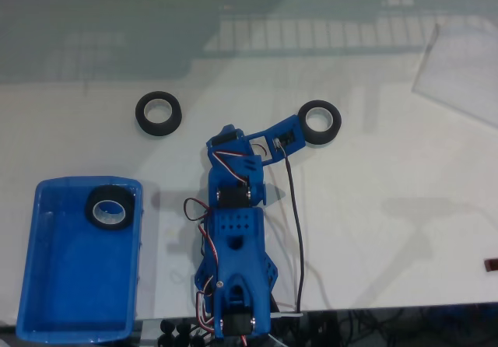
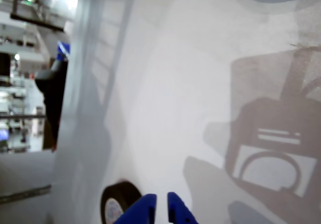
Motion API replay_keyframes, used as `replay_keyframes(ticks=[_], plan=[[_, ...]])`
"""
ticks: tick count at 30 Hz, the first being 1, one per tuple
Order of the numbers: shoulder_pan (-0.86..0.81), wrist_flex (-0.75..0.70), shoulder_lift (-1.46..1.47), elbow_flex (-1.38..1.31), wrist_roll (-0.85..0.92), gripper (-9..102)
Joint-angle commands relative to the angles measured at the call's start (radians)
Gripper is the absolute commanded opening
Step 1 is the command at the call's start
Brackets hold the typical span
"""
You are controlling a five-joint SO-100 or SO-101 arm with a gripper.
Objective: Grasp all tape and put them in the bin.
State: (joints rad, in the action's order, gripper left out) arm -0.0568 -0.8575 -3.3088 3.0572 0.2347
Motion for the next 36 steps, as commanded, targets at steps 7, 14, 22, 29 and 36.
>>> replay_keyframes(ticks=[7,14,22,29,36], plan=[[-0.002,0.011,-0.015,0.023,0.017,0],[0.003,0.011,-0.015,0.023,0.021,0],[0.003,0.011,-0.015,0.023,0.011,0],[-0.061,0.011,-0.014,0.018,-0.117,18],[-0.189,-0.048,-0.014,-0.092,-0.216,25]])
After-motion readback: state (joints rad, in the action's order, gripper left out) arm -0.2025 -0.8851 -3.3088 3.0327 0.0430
